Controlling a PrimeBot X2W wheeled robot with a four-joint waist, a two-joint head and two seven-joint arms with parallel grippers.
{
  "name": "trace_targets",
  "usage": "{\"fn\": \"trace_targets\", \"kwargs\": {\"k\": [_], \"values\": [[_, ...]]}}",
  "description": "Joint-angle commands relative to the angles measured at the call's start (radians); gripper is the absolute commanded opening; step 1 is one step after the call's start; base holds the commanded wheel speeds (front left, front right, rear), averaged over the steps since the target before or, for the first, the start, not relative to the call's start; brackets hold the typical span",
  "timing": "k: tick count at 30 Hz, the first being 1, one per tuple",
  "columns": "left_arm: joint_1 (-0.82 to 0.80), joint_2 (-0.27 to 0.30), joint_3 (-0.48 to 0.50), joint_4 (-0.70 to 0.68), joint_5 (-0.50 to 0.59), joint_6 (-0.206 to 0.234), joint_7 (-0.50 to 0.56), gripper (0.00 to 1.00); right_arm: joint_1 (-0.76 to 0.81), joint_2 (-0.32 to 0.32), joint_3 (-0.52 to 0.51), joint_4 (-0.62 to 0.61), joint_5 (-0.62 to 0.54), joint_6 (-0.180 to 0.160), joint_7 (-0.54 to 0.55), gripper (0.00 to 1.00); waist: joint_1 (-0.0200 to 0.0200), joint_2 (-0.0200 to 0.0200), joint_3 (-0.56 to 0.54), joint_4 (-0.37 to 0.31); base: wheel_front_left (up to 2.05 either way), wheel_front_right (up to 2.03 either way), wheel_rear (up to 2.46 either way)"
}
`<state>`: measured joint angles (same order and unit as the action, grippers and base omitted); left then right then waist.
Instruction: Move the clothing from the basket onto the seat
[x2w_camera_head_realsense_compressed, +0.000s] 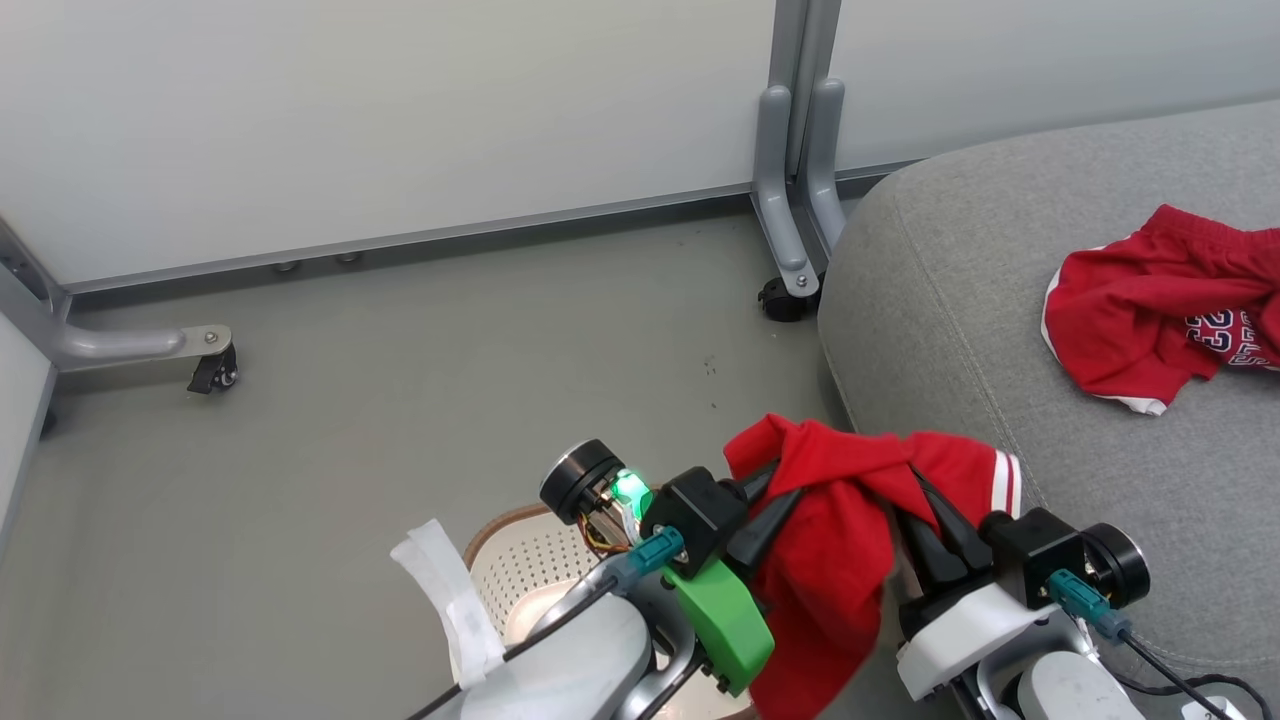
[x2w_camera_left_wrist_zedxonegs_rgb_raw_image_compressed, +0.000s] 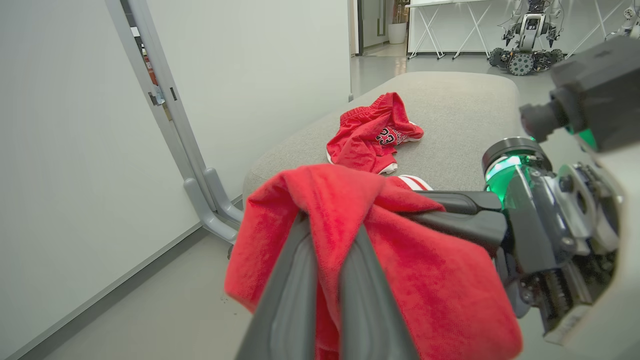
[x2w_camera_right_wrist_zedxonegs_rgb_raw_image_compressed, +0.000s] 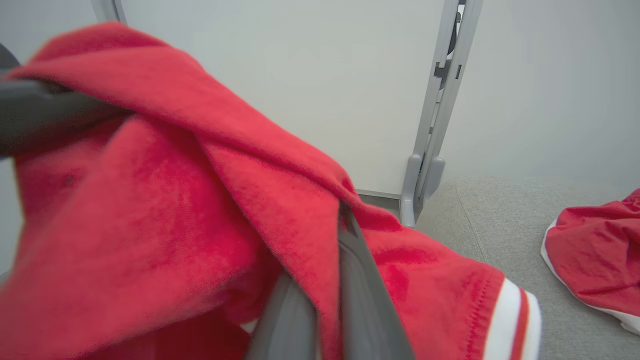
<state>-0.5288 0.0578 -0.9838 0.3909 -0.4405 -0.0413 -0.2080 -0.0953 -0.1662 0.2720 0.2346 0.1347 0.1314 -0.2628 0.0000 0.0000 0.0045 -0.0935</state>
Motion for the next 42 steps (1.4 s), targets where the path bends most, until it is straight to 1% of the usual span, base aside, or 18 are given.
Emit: {"fn": "trace_targets", "kwargs": {"k": [1,2,3,4,14,24,42], "values": [[0.004,0.01,0.001,0.002,-0.01,-0.001,-0.006,0.0,0.011,0.003,-0.005,-0.005,-0.003,-0.001,-0.003,0.0,0.0,0.0,-0.001,0.001,0.0,0.0,0.0],[0.007,0.01,0.005,0.002,-0.015,0.003,-0.009,0.0,0.012,0.006,-0.011,-0.004,0.0,-0.001,-0.003,0.0,0.0,0.0,-0.001,0.002,0.0,0.0,0.0],[0.009,0.01,0.007,0.001,-0.018,0.004,-0.008,0.47,0.013,0.008,-0.015,-0.002,0.001,-0.001,-0.003,0.0,0.0,0.0,-0.001,0.003,0.0,0.0,0.0],[0.011,0.011,0.011,-0.001,-0.021,0.01,-0.013,1.0,0.014,0.011,-0.022,0.0,0.001,-0.001,-0.003,0.0,0.0,0.0,-0.001,0.004,0.0,0.0,0.0],[0.02,0.033,0.007,-0.02,-0.029,-0.001,-0.012,1.0,0.024,0.023,-0.06,0.01,-0.003,-0.001,-0.003,0.0,0.0,0.0,0.005,0.012,0.0,0.0,0.0],[0.018,0.037,0.006,-0.022,-0.033,0.014,-0.018,1.0,0.016,0.025,-0.064,0.009,-0.006,-0.001,-0.003,0.0,0.0,0.0,0.011,0.005,0.0,0.0,0.0],[0.004,0.043,0.002,-0.012,-0.04,0.023,-0.026,1.0,0.009,0.022,-0.06,-0.001,0.007,-0.001,-0.003,0.0,0.0,0.0,0.018,0.002,0.0,0.0,0.0]]}}
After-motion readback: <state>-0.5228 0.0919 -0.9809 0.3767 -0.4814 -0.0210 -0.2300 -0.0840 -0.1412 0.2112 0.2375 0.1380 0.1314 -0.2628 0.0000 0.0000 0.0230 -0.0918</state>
